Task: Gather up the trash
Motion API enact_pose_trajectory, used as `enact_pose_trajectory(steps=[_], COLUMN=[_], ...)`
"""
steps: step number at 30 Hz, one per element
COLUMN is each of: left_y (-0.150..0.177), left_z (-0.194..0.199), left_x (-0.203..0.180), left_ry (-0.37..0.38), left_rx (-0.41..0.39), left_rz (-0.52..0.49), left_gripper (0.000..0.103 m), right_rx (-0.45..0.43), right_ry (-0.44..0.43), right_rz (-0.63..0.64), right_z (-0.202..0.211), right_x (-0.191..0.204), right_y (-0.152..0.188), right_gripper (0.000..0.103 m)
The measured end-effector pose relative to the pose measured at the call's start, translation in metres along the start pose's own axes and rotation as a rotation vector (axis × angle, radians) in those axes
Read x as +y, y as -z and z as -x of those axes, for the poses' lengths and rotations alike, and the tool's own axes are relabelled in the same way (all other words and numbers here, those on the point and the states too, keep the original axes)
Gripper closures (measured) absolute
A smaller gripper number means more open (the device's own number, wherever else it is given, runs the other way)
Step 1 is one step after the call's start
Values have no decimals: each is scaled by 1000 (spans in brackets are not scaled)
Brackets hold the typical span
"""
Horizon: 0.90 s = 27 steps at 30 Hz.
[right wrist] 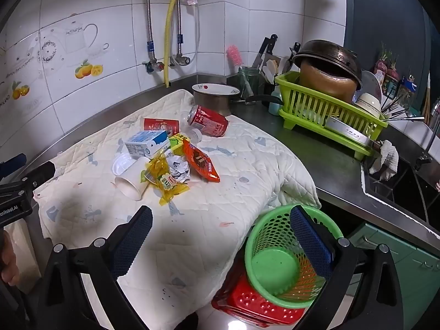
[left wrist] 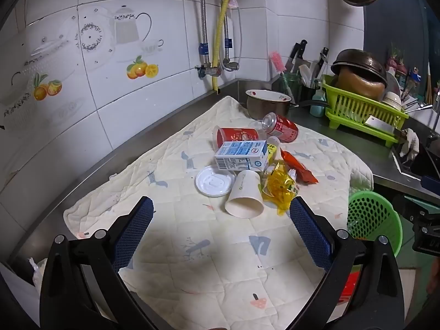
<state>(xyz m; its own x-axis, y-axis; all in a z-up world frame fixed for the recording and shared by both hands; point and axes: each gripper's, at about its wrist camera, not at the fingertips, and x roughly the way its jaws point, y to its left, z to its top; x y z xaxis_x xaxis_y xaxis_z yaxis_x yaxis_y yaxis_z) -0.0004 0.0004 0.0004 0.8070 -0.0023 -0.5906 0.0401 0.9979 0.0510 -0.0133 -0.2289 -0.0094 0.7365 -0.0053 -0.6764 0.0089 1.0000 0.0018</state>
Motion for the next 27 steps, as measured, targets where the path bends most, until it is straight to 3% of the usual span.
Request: enact_pose_trajectory(steps=[27], left_y=[4], left_z=[-2], left_x=[-2], left_ry=[4], left_rx=[0], left_rz=[3], left_gripper=[5], right_rx=[-10], right_ry=[3], right_rz=[-8], right_z=[2], right_x=[2], right_y=[0], right_gripper=[6])
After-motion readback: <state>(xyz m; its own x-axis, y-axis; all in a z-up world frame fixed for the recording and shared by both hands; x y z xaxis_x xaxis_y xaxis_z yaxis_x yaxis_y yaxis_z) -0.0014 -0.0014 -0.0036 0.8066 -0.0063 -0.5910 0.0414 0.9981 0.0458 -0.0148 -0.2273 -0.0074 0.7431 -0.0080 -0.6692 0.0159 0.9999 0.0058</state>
